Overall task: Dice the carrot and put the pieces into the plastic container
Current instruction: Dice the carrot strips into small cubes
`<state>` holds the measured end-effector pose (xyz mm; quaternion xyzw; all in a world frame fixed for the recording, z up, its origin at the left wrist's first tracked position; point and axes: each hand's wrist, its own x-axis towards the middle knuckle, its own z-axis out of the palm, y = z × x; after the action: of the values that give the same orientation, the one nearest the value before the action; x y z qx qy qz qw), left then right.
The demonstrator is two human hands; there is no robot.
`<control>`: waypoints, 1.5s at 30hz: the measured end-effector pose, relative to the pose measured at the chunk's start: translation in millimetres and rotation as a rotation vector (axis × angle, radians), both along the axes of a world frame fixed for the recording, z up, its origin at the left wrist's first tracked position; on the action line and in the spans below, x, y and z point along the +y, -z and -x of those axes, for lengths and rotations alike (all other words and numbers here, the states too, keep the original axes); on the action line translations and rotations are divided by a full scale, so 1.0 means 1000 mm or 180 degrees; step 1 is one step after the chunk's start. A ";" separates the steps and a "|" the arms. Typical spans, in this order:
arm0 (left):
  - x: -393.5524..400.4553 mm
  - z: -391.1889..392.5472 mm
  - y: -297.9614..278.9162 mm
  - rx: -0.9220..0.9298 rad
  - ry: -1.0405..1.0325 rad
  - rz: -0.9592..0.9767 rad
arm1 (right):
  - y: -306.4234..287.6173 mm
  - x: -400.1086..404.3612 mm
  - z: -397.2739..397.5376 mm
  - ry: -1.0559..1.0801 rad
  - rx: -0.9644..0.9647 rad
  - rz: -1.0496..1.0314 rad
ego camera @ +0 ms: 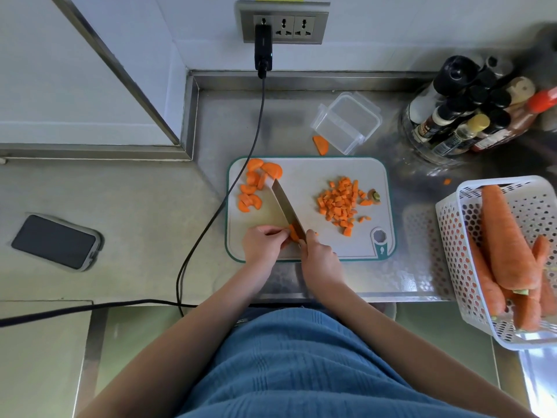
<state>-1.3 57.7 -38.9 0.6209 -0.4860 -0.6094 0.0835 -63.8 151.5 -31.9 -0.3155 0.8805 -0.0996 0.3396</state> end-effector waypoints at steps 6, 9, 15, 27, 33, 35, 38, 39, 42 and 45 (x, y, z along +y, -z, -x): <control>-0.001 0.000 0.001 -0.0025 0.0016 -0.0013 | -0.007 0.006 0.014 0.0256 -0.0332 0.0392; -0.003 0.001 0.000 0.0012 0.0037 -0.0019 | -0.010 0.011 0.019 0.0385 -0.0407 0.0564; -0.011 -0.008 -0.003 -0.0241 0.0706 0.1101 | -0.015 0.021 0.037 0.0905 -0.0673 0.0945; -0.037 0.017 0.013 -0.0460 0.5404 0.3169 | -0.022 0.033 0.062 0.1862 -0.1220 0.1162; -0.051 0.036 0.013 -0.0286 0.5618 0.3099 | -0.028 0.042 0.061 0.1003 -0.0416 0.0961; -0.052 0.034 0.016 -0.0047 0.5530 0.3272 | -0.028 0.044 0.059 0.0886 -0.0255 0.0957; -0.051 0.026 0.017 0.0092 0.5168 0.3322 | -0.024 0.044 0.058 0.1003 -0.0236 0.0966; -0.050 0.023 0.017 0.0105 0.5027 0.3314 | -0.023 0.044 0.058 0.1050 -0.0244 0.0972; -0.049 0.017 0.017 -0.0034 0.4695 0.3255 | -0.021 0.043 0.060 0.1075 -0.0244 0.0956; -0.048 0.008 0.018 -0.0253 0.4398 0.3193 | -0.021 0.041 0.059 0.0833 -0.0116 0.0875</control>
<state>-8.9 9.9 -56.4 0.0957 -0.9703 -0.2141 -0.0589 -122.6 192.0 -11.0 -0.2399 0.8858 -0.2680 0.2933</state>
